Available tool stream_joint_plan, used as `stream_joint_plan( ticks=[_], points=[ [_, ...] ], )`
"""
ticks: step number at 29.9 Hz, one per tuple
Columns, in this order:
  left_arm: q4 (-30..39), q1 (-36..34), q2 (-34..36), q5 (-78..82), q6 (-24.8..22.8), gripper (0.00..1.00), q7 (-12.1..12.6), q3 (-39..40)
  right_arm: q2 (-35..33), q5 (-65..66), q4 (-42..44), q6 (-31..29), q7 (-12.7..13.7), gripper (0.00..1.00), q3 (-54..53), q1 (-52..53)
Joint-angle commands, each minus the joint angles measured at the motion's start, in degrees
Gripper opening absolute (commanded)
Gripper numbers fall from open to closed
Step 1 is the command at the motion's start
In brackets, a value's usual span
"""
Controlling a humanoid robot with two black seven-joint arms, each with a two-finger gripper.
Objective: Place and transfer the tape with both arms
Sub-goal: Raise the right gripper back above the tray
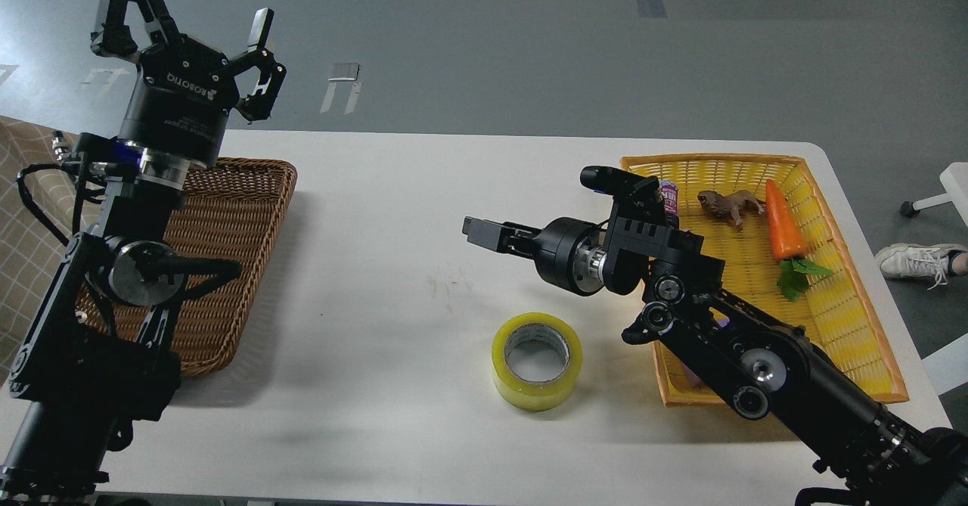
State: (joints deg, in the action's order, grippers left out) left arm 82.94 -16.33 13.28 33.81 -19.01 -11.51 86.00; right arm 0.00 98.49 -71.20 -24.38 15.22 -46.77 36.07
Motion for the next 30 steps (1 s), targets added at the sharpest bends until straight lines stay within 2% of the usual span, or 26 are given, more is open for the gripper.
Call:
stream_joint_plan(
  ticks=[1,8,11,13,18,20,24,28,30],
  points=[
    [0.3,0.7,3.3,0.4,-2.1,0.98,0.4,-0.8,0.0,-0.1,-1.1,0.3,0.1,0.95,-2.8,0.1],
    [0.3,0.8,6.4,1.2,-2.2,0.98,0.5,-1.2,0.0,-0.8,-4.3,0.1,0.2,0.96,-11.1,-0.4],
    [0.3,1.1,6.5,4.9,-2.2,0.98,0.0,-1.3,-0.1,-5.7,-6.6,0.0,0.2,0.98,-14.5,-0.7],
    [0.3,1.5,6.2,8.3,-2.1,0.98,-1.1,-1.1,-1.3,-9.0,-8.1,0.3,0.2,0.98,-16.1,-0.9],
    [0.8,2.1,5.4,19.2,-0.9,0.98,-9.0,-1.2,-1.9,-12.8,-13.5,0.8,-0.5,1.0,-20.6,-5.1],
    [1.3,2.9,5.4,23.5,1.3,0.98,-10.1,-1.3,-1.8,-17.3,-18.1,0.7,-0.6,1.0,-23.7,-9.2],
    [3.7,4.5,5.4,34.3,5.5,0.98,-10.6,-1.5,-2.7,-26.4,-25.6,0.0,-0.6,1.0,-30.8,-14.5],
    [3.8,5.5,5.5,43.7,6.4,0.98,-11.0,-4.6,-3.5,-29.6,-26.8,-0.1,-0.3,1.0,-35.3,-15.5],
    [3.9,6.4,5.7,47.3,7.2,0.98,-12.4,-6.7,-3.5,-31.9,-26.9,-1.9,-0.1,1.0,-37.3,-16.1]
  ],
)
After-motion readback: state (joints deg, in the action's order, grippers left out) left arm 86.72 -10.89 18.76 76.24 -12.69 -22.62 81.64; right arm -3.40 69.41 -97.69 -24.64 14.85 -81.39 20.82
